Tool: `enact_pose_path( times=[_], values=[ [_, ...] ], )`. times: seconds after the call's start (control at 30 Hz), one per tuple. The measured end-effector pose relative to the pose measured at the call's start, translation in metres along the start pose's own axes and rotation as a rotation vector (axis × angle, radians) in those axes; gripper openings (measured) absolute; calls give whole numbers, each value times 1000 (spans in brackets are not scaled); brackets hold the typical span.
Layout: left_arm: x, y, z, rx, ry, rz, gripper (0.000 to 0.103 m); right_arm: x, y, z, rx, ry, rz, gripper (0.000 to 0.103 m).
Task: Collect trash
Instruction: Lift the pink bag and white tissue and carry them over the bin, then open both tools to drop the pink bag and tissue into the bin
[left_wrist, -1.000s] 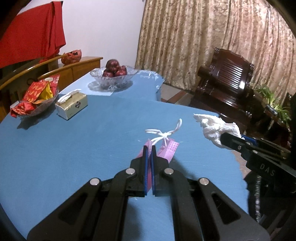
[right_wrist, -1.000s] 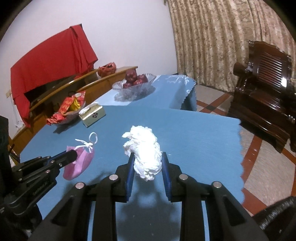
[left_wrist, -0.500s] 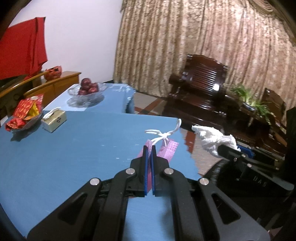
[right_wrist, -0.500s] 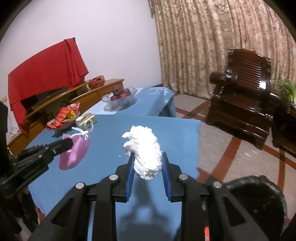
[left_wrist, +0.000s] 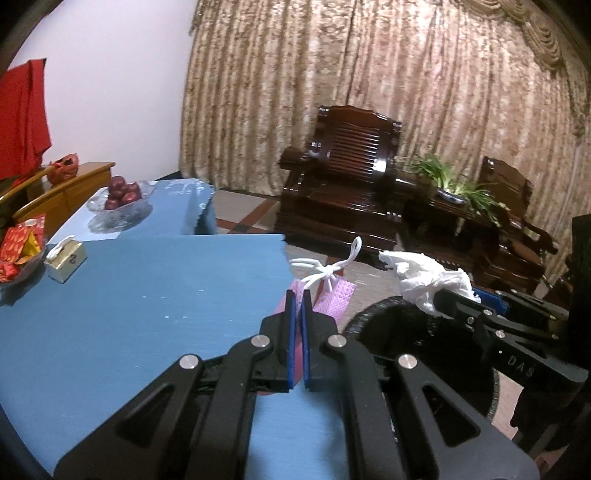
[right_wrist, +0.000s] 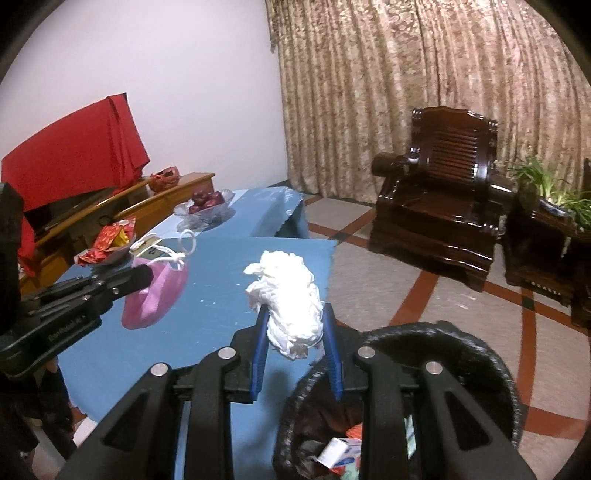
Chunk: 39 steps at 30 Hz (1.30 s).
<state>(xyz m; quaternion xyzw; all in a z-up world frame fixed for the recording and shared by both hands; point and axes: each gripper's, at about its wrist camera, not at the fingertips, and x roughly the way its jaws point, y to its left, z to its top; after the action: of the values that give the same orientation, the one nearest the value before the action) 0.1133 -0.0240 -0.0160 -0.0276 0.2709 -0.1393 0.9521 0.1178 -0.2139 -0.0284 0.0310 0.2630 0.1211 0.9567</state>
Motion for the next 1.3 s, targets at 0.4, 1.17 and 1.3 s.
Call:
enact_pose_path(
  times=[0.4,1.17,1.3],
  values=[
    [7,-55,-12,68,18,-90,2,-32,-35,-15,34,-16,-80,27],
    [82,-115,-59,150,152,-197,2,-41,-113,-65,156,68,-251,27],
    [97,-127,-68,164,181,-223,2,-35,-123,-73,176,89,-267,27]
  ],
)
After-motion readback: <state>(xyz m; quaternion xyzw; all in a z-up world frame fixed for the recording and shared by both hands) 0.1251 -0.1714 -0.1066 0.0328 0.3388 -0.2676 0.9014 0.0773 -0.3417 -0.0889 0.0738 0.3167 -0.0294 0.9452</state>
